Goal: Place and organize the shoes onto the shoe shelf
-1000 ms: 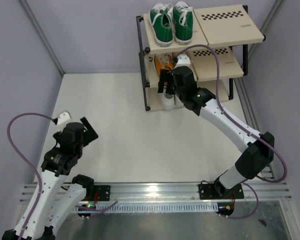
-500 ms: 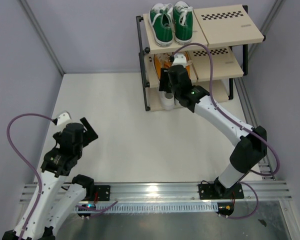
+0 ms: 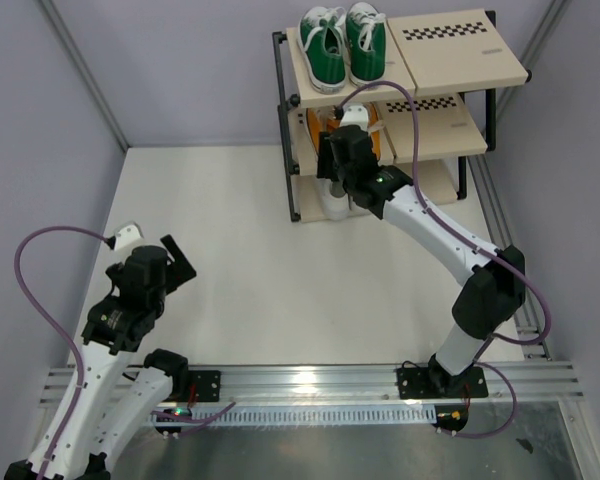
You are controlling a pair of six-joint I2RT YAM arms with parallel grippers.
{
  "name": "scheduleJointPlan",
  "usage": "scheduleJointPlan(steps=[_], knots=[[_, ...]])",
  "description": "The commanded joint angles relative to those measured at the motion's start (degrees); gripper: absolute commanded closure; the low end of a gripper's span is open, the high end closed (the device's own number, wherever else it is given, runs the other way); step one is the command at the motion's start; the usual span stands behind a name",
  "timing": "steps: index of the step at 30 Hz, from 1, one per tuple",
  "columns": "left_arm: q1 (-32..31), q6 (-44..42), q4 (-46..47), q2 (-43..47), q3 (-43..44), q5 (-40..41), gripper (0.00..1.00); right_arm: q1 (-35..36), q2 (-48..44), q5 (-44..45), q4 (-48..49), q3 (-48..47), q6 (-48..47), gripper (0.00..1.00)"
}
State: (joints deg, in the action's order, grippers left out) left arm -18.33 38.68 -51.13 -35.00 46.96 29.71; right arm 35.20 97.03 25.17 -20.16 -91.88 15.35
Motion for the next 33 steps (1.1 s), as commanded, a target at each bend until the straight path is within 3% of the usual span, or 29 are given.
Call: scheduleJointPlan(steps=[1, 4, 5, 9, 17, 21, 24, 33], knots=[[0.31, -0.44, 1.92, -0.06, -0.29, -0.27, 0.01, -0.13, -1.93, 3.13, 0.83, -0.41, -1.64, 0.43], [0.31, -0.44, 2.00, -0.15, -0.29, -0.36, 0.01, -0.13, -1.67, 1.56, -1.36, -1.29, -2.17, 0.34], [0.31, -0.53, 2.00, -0.07, -0.29, -0.45, 0.01, -0.13, -1.67, 0.68, -1.98, -1.55, -1.82, 0.26], [0.31, -0.53, 2.00, -0.15, -0.38, -0.45, 0.01, -0.13, -3.34, -2.49, -4.01, -1.12, 0.11, 0.17], [0.31, -0.88, 2.44, -0.77, -0.47, -1.68, 0.01, -0.13, -14.22, -7.41, -6.99, 2.40, -1.38, 0.16], [0.31, -0.88, 2.36, -0.86, -0.38, -1.50, 0.01, -0.13, -18.45, -1.89, -10.42, 5.38, -1.90, 0.16], [0.31, -0.79, 2.44, -0.59, -0.47, -1.68, 0.01, -1.79, -19.77, 2.59, -11.47, 8.72, -3.31, 0.16], [0.31, -0.88, 2.53, -0.59, -0.55, -1.85, 0.01, -5.84, -17.76, -3.29, -5.15, 11.03, -5.60, 0.15]])
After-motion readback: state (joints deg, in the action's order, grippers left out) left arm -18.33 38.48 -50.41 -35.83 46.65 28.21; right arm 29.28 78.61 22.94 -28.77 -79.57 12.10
